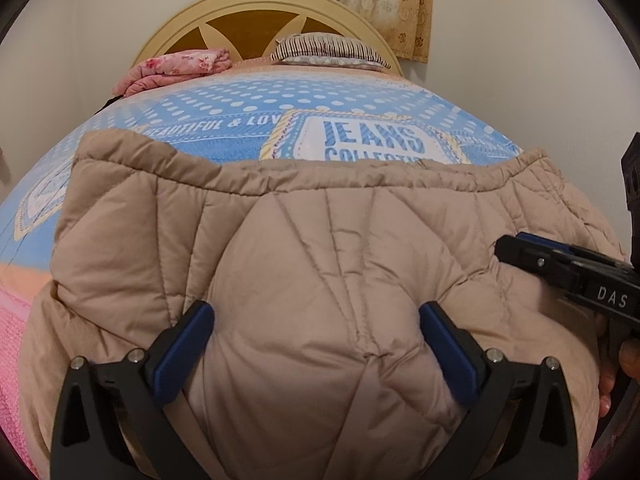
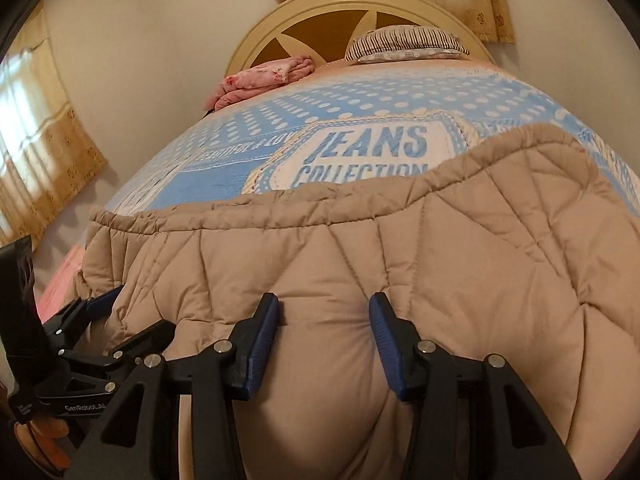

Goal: Fold large clothes

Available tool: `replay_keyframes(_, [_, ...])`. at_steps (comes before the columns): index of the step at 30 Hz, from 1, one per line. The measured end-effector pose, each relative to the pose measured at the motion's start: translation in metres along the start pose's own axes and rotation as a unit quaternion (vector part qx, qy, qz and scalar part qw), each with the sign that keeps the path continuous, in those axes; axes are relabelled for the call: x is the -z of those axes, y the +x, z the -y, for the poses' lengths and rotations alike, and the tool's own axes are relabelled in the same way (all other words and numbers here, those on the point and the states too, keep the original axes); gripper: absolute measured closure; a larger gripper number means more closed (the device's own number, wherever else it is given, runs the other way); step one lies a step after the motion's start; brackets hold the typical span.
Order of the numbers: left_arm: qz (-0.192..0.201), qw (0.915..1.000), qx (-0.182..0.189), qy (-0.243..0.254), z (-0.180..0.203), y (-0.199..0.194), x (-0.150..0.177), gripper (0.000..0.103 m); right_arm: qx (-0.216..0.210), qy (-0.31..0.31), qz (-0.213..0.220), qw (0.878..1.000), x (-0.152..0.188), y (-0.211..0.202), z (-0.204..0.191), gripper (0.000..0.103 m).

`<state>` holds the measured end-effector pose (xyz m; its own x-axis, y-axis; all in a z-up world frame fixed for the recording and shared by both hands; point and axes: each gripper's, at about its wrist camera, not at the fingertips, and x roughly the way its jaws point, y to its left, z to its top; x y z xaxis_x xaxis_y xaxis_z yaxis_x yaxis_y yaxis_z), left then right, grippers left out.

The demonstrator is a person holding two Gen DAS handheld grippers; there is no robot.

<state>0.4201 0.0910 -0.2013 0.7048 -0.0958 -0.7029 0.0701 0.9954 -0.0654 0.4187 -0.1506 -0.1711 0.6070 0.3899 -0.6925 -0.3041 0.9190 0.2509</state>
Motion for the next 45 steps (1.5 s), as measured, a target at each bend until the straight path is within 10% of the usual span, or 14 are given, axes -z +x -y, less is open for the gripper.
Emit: replay_keyframes(45, [-0.016,0.9999,0.005,-0.003,-0.001,0.014,0.000,0.000,0.014,0.005,-0.018,1.000,0.008,0.032,0.001,0.054])
